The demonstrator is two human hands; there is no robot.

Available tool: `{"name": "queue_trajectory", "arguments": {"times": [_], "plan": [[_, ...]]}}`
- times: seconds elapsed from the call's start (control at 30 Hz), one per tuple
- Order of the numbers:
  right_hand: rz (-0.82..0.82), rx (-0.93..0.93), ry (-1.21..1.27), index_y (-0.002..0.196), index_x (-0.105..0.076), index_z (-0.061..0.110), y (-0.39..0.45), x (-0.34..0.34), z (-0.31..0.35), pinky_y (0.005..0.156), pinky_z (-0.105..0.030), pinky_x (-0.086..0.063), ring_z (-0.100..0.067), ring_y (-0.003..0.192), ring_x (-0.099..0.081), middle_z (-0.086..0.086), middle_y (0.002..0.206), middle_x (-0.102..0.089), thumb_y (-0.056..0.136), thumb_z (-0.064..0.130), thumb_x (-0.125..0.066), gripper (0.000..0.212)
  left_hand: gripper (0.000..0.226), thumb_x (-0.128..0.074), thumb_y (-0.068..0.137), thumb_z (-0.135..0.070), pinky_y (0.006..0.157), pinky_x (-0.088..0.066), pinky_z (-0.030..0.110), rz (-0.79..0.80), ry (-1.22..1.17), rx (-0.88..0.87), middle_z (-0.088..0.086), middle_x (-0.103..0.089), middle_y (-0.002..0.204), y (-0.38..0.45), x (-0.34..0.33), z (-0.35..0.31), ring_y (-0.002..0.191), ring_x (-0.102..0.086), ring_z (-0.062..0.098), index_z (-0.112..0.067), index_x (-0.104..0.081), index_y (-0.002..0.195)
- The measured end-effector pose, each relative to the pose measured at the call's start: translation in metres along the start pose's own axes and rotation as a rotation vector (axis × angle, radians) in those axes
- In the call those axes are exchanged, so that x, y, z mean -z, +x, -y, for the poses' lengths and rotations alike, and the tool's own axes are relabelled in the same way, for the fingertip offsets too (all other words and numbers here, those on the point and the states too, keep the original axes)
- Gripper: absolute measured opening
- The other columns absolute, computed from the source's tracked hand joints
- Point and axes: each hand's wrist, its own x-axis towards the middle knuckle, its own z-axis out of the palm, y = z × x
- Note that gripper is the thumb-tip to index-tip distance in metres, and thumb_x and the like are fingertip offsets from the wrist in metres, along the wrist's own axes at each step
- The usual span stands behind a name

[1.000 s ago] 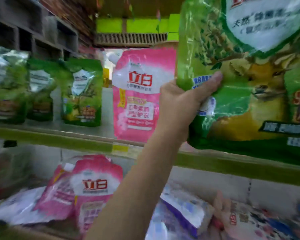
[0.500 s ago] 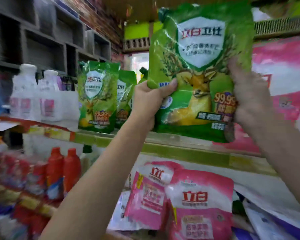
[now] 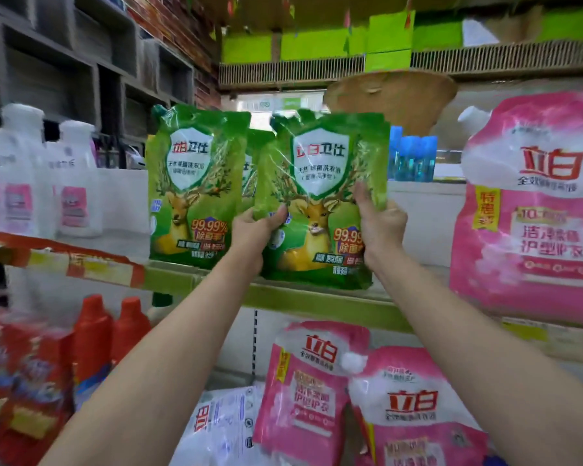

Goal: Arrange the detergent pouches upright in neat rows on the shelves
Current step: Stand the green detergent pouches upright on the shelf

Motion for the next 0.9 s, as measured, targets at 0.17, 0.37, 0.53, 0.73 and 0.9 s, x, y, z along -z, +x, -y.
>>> {"name": "queue_trajectory", "arguments": {"times": [0.17, 0.37, 0.53, 0.73, 0.9], "plan": [[-0.031, 0.001, -0.037, 0.064, -0.062, 0.017, 0.009, 0.000, -0.014, 0.049, -0.021, -0.053, -0.006, 0.050, -0.065, 0.008, 0.051, -0.067, 0.073, 0.037, -0.075, 0.026, 0.022, -0.074, 0.075, -0.023, 0.087, -0.046, 0.040, 0.017, -0.022, 0.026, 0.005, -0.063, 0.082, 0.010, -0.001, 0.006, 0.081, -0.056, 0.021, -0.012, -0.055, 0.077], [-0.097, 0.013, -0.059, 0.077, -0.062, -0.006, 0.010, -0.007, -0.011, 0.069, -0.049, -0.056, -0.025, 0.070, -0.061, -0.013, 0.074, -0.064, 0.072, 0.040, -0.075, 0.048, 0.032, -0.071, 0.078, -0.013, 0.075, -0.048, 0.031, -0.029, -0.146, -0.021, -0.003, -0.059, 0.073, 0.011, -0.009, 0.008, 0.072, -0.057, 0.013, -0.027, -0.045, 0.066], [-0.088, 0.022, -0.084, 0.067, -0.065, 0.018, 0.008, -0.007, -0.014, 0.068, -0.039, -0.059, -0.021, 0.071, -0.068, -0.002, 0.071, -0.069, 0.074, 0.042, -0.073, 0.027, 0.025, -0.071, 0.078, -0.014, 0.053, -0.050, 0.022, 0.009, -0.147, -0.050, -0.004, -0.064, 0.074, 0.013, -0.006, 0.010, 0.070, -0.061, 0.013, -0.032, -0.054, 0.078], [-0.016, -0.071, -0.194, 0.080, -0.065, 0.005, 0.006, 0.005, -0.010, 0.079, -0.044, -0.058, -0.030, 0.084, -0.069, -0.014, 0.086, -0.072, 0.071, 0.054, -0.070, 0.050, 0.029, -0.070, 0.078, -0.030, 0.080, -0.046, 0.031, 0.030, -0.002, -0.022, 0.000, -0.063, 0.090, 0.010, 0.004, 0.008, 0.087, -0.056, 0.017, -0.025, -0.057, 0.103], [0.086, -0.149, -0.406, 0.099, -0.059, 0.011, -0.006, 0.031, 0.003, 0.078, -0.035, -0.055, -0.019, 0.093, -0.063, -0.009, 0.108, -0.066, 0.075, 0.042, -0.070, 0.041, 0.063, -0.069, 0.079, -0.038, 0.088, -0.042, 0.033, -0.106, 0.221, -0.113, 0.007, -0.053, 0.121, -0.009, 0.002, 0.006, 0.105, -0.048, 0.019, -0.010, -0.042, 0.128]]}}
